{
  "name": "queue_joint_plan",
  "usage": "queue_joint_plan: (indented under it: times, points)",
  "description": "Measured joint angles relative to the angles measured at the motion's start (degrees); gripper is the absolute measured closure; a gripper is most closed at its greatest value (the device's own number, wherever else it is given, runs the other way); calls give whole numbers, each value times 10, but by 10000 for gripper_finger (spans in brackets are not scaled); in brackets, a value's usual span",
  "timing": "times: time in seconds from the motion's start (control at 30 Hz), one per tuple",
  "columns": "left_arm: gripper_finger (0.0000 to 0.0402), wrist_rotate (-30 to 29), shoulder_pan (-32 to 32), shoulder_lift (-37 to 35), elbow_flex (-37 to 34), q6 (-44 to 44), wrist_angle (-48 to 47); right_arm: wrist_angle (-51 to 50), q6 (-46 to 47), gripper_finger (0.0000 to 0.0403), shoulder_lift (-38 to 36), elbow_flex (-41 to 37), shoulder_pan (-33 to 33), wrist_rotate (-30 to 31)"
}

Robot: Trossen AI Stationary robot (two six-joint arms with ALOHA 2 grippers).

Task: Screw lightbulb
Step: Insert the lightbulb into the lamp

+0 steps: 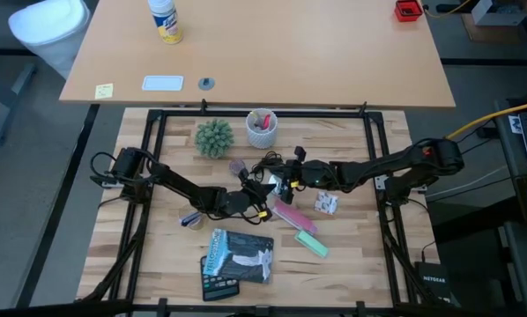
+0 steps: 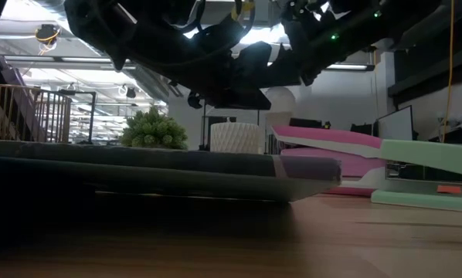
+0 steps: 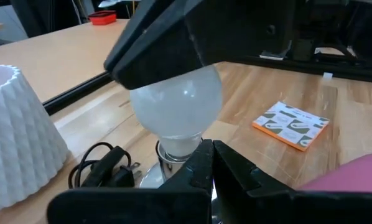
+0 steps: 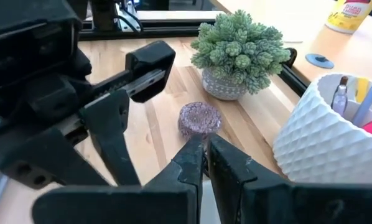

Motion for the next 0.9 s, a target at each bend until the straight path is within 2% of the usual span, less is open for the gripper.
queue_joint_plan:
  times: [0.67,0.9]
  points:
    - [400,1,0,-1,0,0,0,0,0,375,13,2,0,12]
    - [400,1,0,-1,0,0,6,-3,2,375,13,1,0,54]
